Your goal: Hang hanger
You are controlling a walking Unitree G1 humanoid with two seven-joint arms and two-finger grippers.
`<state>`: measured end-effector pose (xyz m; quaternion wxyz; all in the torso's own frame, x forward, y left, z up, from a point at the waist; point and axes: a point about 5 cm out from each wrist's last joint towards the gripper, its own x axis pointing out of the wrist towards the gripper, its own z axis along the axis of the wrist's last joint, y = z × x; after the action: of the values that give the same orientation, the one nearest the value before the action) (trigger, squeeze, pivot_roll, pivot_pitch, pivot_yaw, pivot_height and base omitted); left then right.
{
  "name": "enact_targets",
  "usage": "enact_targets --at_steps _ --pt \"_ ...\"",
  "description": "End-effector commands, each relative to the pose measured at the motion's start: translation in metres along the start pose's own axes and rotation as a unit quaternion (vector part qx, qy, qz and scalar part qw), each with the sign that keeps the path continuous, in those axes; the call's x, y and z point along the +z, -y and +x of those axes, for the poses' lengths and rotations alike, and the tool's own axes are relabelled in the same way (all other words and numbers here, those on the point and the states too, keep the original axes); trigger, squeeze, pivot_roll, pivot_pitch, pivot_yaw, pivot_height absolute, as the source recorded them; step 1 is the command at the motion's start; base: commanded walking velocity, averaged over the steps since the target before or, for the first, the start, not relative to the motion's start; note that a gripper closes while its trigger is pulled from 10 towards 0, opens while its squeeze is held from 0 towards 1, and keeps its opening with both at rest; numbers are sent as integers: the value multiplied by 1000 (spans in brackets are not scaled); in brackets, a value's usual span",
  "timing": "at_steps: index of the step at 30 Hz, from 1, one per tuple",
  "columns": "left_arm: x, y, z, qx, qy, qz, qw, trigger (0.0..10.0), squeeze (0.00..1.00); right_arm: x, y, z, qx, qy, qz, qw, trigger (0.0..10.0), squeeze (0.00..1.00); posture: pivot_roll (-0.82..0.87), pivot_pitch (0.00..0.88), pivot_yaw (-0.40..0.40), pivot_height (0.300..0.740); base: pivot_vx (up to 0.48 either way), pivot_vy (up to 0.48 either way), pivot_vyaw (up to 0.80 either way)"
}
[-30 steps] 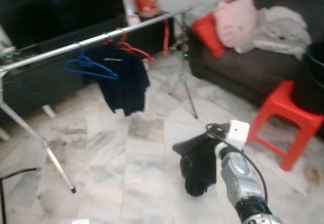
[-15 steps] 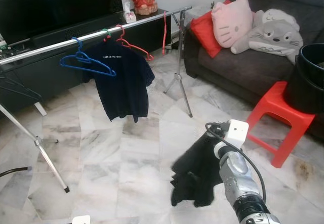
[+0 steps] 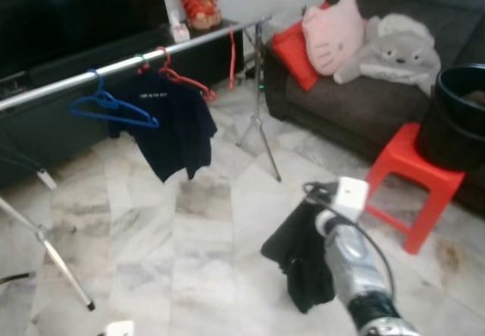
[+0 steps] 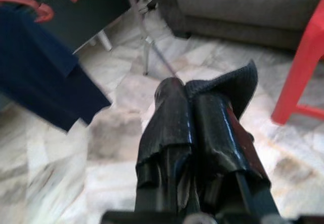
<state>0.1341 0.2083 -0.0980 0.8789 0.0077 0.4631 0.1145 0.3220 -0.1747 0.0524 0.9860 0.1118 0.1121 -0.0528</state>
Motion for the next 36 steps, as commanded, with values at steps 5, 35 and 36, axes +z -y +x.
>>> enact_targets --at_steps 5,35,36 --pt "-5 -14 -1 15 -9 6 1000 10000 0 2 -20 2 29 8 2 1000 10000 0 -163 0 50 740 329 0 0" --pt "-6 -23 -2 19 -12 0 1000 10000 0 0 -23 1 42 5 -14 999 10000 0 -163 0 45 740 333 0 0" --pt "-6 -23 -2 19 -12 0 1000 10000 0 0 -23 1 42 5 -14 999 10000 0 -163 0 45 740 334 0 0"
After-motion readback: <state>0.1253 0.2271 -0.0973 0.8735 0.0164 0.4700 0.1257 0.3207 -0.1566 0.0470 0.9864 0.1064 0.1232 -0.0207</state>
